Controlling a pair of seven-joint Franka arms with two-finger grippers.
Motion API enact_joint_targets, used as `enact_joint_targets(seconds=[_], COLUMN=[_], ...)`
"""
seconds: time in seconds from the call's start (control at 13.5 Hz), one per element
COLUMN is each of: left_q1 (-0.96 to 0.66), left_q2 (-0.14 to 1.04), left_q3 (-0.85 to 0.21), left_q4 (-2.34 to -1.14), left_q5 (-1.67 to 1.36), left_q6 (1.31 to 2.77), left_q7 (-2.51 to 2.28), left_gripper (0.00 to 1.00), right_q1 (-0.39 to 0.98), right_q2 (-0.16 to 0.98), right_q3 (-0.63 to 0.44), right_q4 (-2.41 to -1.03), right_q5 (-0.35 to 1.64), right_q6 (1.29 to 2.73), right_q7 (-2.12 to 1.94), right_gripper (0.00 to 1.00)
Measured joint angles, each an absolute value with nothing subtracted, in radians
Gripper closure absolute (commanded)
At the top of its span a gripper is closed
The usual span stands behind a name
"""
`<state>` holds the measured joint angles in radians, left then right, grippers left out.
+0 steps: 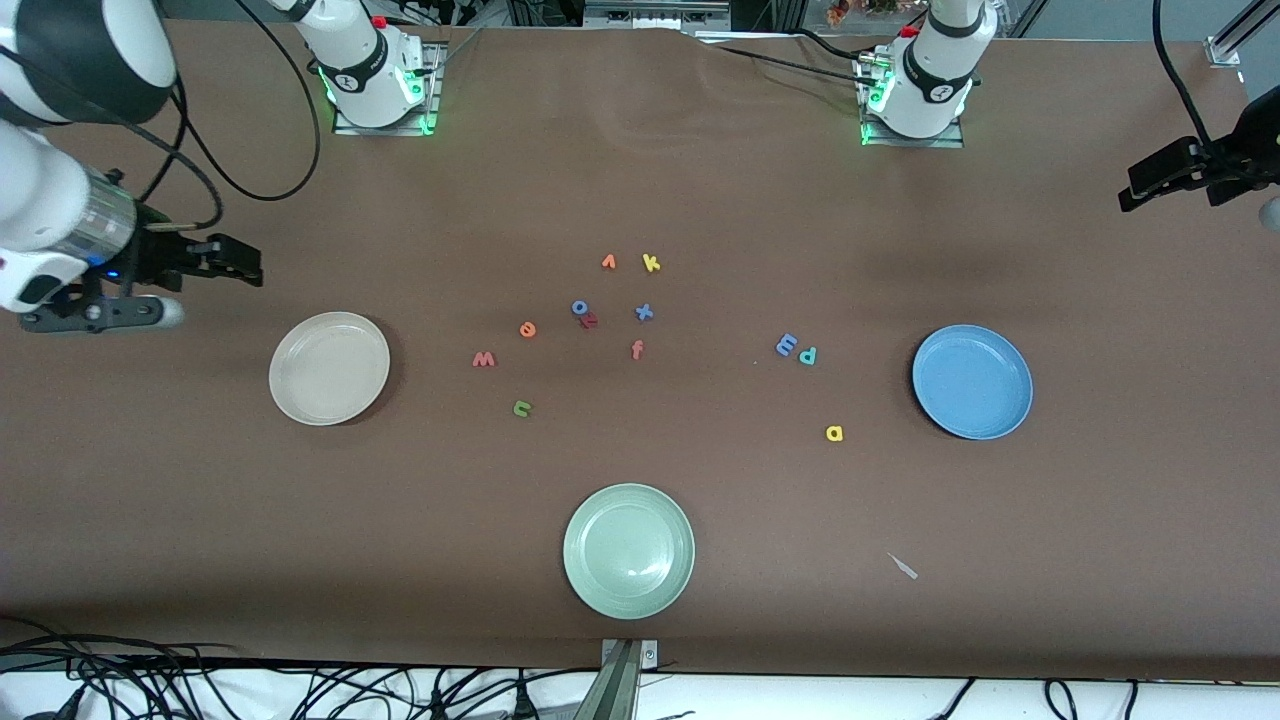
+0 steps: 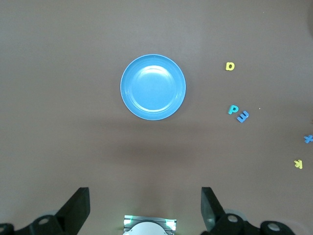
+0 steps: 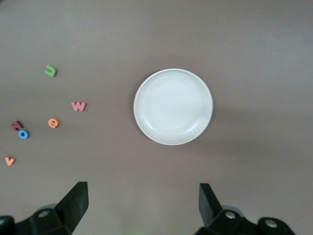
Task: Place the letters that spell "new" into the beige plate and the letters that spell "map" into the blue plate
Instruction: 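Move the right gripper past the white plate toward the letters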
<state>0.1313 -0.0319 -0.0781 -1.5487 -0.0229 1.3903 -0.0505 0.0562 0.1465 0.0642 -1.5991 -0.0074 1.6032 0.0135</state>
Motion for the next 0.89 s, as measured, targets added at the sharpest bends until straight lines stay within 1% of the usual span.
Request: enact_joint_targets(seconds=[0.59,0.74,0.89], left_q1=[0.131,0.131,0.13], left_q2=[-0.032,-0.032,-0.032], left_q3=[-0.079,-0.079,-0.08], left_q4=[-1.549,-1.548,-1.548], left_q5=[-0.023,-0.023,-0.023], left_q6=[1.39,1.39,1.39], left_q7=[-0.051,-0.051,-0.051], left_gripper=[0.0,0.0,0.0], right_q1=[0.174,0.201,0.245], right_q2=[0.245,0.269,0.282], right_q3=[0.065,0.065,0.066], right_q4=[-1.614,-1.642,-1.704], right_q5=[0.019,0.032,0.034], right_q6=[1.679,1.747,1.845], right_q7=[0.062,0.124,0.218], right_gripper=[0.0,0.0,0.0])
